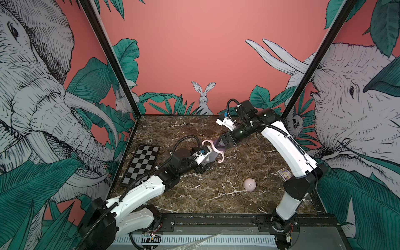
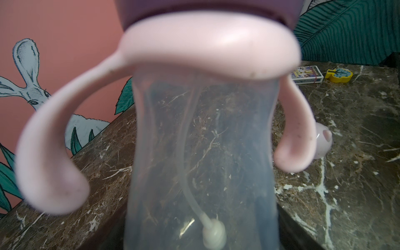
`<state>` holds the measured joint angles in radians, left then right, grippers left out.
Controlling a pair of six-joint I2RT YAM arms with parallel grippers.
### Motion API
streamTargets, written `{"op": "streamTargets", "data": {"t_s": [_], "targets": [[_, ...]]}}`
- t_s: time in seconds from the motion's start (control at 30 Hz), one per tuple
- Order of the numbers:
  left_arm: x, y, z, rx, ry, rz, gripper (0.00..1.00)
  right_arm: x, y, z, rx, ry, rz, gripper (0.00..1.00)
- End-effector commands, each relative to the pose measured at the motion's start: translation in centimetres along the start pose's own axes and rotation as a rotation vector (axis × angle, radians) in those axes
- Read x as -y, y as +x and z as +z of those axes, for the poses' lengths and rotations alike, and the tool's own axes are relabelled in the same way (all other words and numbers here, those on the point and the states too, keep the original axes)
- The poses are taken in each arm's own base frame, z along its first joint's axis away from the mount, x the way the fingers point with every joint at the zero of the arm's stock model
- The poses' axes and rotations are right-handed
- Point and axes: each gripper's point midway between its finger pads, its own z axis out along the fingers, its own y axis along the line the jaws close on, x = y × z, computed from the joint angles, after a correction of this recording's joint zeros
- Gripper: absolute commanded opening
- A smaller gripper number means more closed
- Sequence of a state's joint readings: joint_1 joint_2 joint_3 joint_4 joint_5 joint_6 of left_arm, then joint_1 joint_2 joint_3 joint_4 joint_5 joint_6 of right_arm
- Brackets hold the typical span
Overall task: Assemble the baby bottles
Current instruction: Screw the nipple onto the baby bottle.
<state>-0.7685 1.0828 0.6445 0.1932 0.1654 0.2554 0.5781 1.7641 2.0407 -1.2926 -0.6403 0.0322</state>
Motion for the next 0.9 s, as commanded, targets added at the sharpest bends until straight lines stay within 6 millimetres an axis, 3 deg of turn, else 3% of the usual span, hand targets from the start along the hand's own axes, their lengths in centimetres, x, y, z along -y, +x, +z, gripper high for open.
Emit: {"op": "streamTargets", "data": {"t_s": [0.0,0.1,0.4,0.6,0.87], "targets": [[-0.6,-2.8,-0.2,0.085,-0.009,0.021,0.35,-1.2,0.7,0.2,-0.036,-0.035,-0.029,0.87],[-0.6,-2.9,-0.3,0.087,-0.01,0.019,0.35,-1.1,0.8,0.4,-0.043,-0.032,-0.03,0.86],[-0.7,-3.0,-0.4,0.088,-0.013,0.027,0.35,-1.1,0.7,0.6,-0.041,-0.038,-0.026,0.69],[-1.0,-2.9,-0.4,0.077,-0.029,0.032,0.34,-0.4,1.1,0.9,-0.06,-0.01,-0.002,0.63],[-2.5,-3.3,-0.9,0.082,-0.204,0.075,0.28,0.9,-0.8,2.2,0.075,-0.017,0.233,0.51]]}}
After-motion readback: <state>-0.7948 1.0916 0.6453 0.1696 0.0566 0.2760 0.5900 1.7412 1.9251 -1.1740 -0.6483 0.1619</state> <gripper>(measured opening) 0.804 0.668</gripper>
